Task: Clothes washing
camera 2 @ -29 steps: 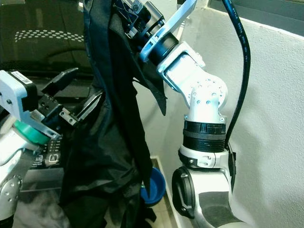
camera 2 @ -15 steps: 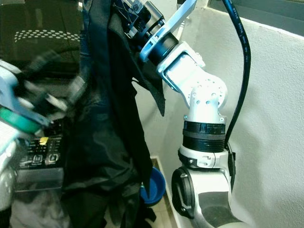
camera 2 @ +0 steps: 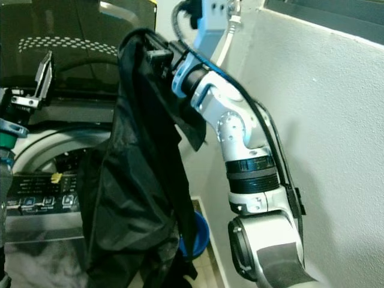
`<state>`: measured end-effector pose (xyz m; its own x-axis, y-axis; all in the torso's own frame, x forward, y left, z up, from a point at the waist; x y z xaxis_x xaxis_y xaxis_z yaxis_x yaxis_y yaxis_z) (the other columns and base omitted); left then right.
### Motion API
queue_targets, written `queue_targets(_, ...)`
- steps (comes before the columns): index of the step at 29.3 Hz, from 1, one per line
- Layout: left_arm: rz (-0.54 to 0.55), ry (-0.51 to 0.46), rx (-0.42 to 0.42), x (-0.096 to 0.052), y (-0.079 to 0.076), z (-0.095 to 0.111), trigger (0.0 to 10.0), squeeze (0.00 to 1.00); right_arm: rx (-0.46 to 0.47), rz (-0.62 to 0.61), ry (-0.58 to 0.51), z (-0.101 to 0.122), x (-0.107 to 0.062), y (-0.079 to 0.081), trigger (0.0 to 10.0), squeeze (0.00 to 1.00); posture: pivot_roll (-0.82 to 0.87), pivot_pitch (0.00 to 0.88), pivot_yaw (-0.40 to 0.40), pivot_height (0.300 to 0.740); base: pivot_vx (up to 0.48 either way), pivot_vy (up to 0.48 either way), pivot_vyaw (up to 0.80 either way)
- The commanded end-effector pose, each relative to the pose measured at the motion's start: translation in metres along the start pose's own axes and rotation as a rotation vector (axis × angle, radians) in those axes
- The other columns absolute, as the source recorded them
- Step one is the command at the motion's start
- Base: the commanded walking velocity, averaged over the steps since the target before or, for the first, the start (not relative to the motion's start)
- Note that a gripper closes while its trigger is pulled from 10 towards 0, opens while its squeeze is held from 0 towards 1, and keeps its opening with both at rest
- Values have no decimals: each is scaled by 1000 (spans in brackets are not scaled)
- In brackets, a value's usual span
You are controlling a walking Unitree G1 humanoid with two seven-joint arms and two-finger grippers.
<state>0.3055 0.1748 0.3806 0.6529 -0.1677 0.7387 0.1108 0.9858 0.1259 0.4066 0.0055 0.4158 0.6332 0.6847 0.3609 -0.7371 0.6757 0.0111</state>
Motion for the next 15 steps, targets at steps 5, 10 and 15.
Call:
queue_targets(5,-184,24,-28,-7,-41,-4,10000,0,-90,81,35,-8,31,34,10000,0,58,0,-110,740,0,0,0)
queue_targets(10,-227,67,-30,-15,-57,-10,10000,0,137,262,-306,86,47,99,10000,0,75,6,-131,740,0,0,0)
queue_targets(15,-236,82,-25,-15,-60,-13,10000,0,378,251,-432,124,45,97,10000,0,76,5,-134,740,0,0,0)
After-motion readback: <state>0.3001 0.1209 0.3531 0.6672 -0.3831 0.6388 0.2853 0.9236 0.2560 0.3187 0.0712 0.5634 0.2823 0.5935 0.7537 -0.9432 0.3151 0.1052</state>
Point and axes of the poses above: a point about 5 cm out from each wrist's last joint towards the gripper, its own x axis pointing out of the wrist towards the gripper, its own z axis along the axis of the wrist's last joint, y = z × x, the point moved 5 cm from there along x, pointing out of the wrist towards the gripper
